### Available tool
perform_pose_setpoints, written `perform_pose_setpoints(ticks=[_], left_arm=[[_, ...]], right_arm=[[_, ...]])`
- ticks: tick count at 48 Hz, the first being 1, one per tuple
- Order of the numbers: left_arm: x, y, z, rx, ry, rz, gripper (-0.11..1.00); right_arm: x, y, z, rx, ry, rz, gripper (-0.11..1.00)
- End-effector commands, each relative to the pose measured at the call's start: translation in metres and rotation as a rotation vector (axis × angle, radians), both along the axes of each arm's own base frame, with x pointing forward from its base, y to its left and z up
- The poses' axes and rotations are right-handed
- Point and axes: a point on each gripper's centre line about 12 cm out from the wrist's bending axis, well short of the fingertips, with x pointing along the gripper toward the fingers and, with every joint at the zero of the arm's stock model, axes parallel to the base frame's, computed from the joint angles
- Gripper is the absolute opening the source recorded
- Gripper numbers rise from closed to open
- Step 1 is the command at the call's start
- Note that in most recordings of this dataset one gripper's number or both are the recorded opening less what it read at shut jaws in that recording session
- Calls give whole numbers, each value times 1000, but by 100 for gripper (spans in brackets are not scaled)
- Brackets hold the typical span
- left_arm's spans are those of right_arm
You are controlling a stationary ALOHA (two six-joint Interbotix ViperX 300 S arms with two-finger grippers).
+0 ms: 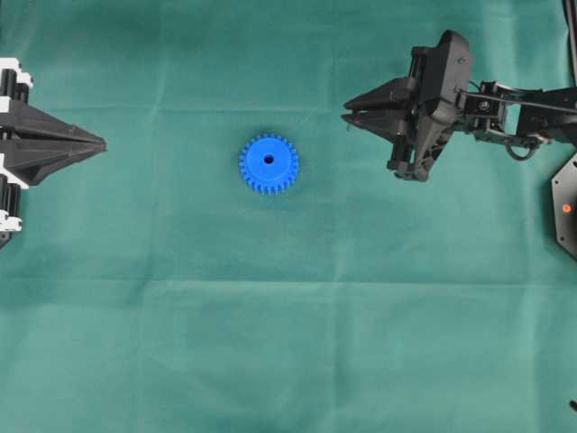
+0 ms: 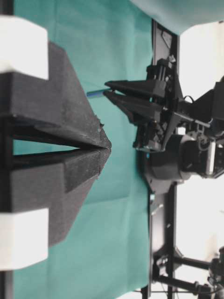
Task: Insert the shaft placed at a random location into the center hole of the medium gear at another random location.
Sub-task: 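Carry the shaft left over the blue gear's center hole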
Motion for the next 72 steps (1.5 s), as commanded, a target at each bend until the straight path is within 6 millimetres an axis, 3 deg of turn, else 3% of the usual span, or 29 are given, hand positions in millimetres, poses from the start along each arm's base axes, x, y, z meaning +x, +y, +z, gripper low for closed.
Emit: perform_pose_setpoints(ticks=[1, 37, 47, 72], left_arm=[[2, 0, 6, -1, -12, 1, 0], [3, 1, 4, -5, -2, 2, 0], [2, 1, 4, -5, -2, 2, 0], [3, 1, 4, -5, 3, 2, 0]], right_arm=[[13, 2, 10, -12, -33, 18, 13], [98, 20, 18, -14, -41, 108, 13], [108, 23, 15, -8, -30, 115, 13], [108, 23, 14, -2, -31, 112, 13]])
